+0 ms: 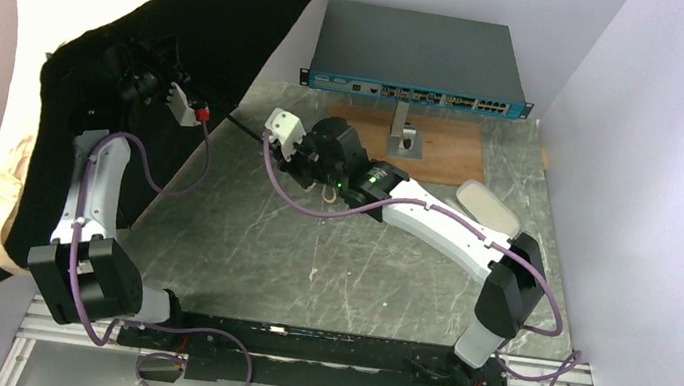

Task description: Open the umbrella

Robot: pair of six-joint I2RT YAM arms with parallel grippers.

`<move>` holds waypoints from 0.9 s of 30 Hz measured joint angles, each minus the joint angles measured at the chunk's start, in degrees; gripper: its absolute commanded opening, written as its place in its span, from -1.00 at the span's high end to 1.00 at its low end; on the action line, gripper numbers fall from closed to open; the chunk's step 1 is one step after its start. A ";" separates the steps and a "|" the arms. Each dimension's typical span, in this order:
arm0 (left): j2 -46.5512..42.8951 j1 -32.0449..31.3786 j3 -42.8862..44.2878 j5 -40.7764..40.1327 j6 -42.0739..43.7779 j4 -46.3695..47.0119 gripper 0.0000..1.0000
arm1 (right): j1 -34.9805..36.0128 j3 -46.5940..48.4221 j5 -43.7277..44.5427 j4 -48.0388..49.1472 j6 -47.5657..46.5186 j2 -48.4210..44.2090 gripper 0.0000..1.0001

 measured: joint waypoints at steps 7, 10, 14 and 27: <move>0.79 0.81 0.68 1.22 0.00 -0.42 0.68 | 0.11 -0.50 0.04 1.38 -0.37 -0.09 1.00; 1.38 0.98 1.20 1.81 0.00 -0.59 0.66 | 0.11 -0.50 0.46 1.38 -0.50 -0.09 1.00; 2.12 1.25 2.27 3.08 0.00 -2.38 0.63 | 0.04 -0.48 1.07 1.14 -0.98 -0.09 1.00; 1.66 3.61 2.45 3.61 -0.09 -1.07 0.21 | -0.39 4.20 -1.42 -4.74 -1.38 0.68 1.00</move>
